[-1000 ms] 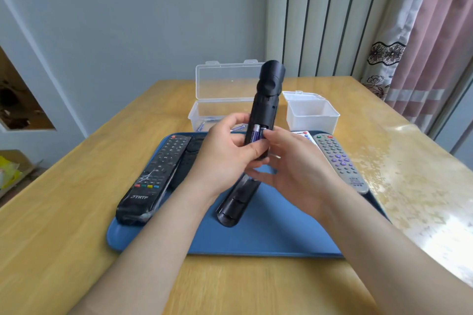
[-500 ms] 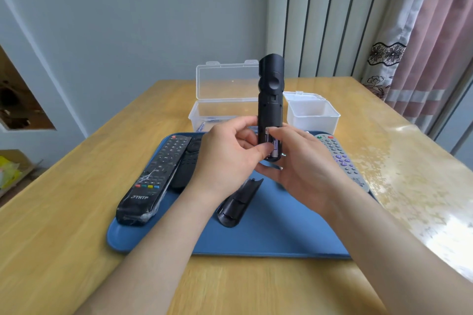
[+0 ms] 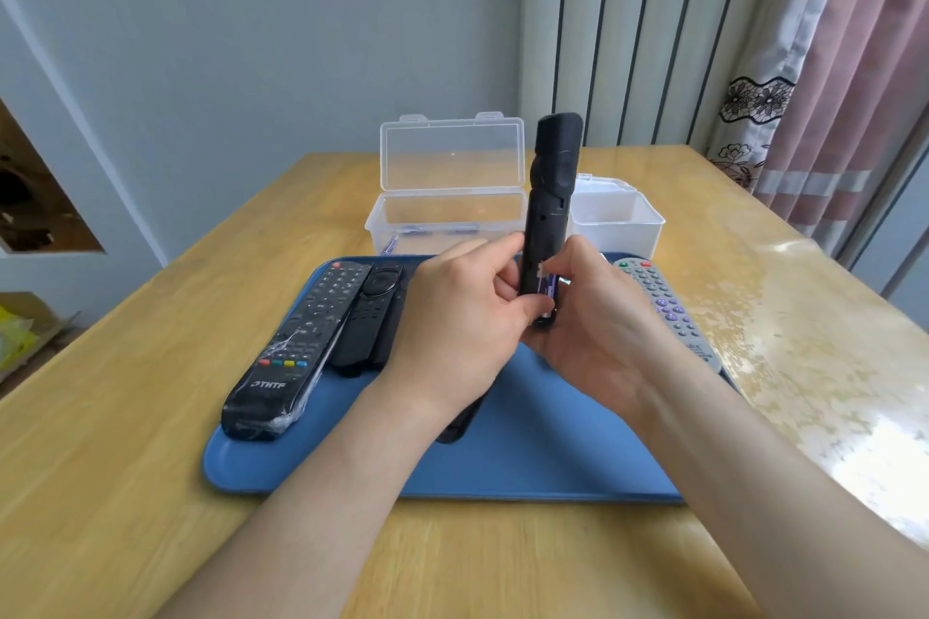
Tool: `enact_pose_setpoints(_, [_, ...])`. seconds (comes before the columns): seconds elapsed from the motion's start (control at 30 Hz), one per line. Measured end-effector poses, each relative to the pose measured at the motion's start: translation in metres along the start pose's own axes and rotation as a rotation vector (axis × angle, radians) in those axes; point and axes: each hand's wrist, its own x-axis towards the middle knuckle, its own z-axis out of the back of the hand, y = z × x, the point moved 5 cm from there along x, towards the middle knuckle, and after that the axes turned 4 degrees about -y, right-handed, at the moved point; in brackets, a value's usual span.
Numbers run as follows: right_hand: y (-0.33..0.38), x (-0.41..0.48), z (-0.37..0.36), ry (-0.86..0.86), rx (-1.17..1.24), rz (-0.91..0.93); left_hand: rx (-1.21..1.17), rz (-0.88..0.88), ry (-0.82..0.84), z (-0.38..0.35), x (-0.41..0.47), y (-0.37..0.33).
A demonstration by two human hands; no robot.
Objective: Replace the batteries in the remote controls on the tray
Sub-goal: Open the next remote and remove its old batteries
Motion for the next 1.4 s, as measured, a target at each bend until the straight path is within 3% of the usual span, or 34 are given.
enact_pose_setpoints(0.3, [0.002,-0.005,-0.004,0.019,0.066,-0.047,0.025,-0.127,0.002,0.002,-0.004,-0.004])
enact_pose_setpoints(0.53, [0.001,-0.003,-0.005,0.064,0.04,-0.05,-0.013,-0.076,-0.102,0.007,-0.001,0.003])
enact_pose_setpoints(0.63, [0.005,-0.002,-0.002,0.043,-0.031,0.021,-0.291,0.099,-0.147,0.012,0.002,0.006])
enact_pose_setpoints(0.73, [0.016,-0.004,0.005,-0.031,-0.313,0.139,-0.637,0.277,-0.193,0.019,0.008,0.013])
enact_pose_setpoints(0.8, [0.025,-0.006,0.005,-0.055,-0.562,0.25,-0.486,0.207,-0.231,0.029,0.013,0.013])
enact_pose_setpoints(0.9, [0.036,-0.008,0.004,-0.099,-0.802,0.441,-0.056,-0.104,-0.233,0.039,0.014,0.001])
enact_pose_setpoints(0.97, [0.04,-0.008,0.006,-0.112,-0.749,0.494,0.148,-0.215,-0.176,0.035,0.014,-0.002])
enact_pose_setpoints(1.07, [0.042,-0.008,0.009,-0.098,-0.618,0.479,0.313,-0.23,-0.115,0.03,0.013,-0.001])
enact_pose_setpoints(1.4, [0.022,-0.007,-0.003,0.059,-0.096,0.149,-0.262,0.291,0.097,0.003,0.005,0.013])
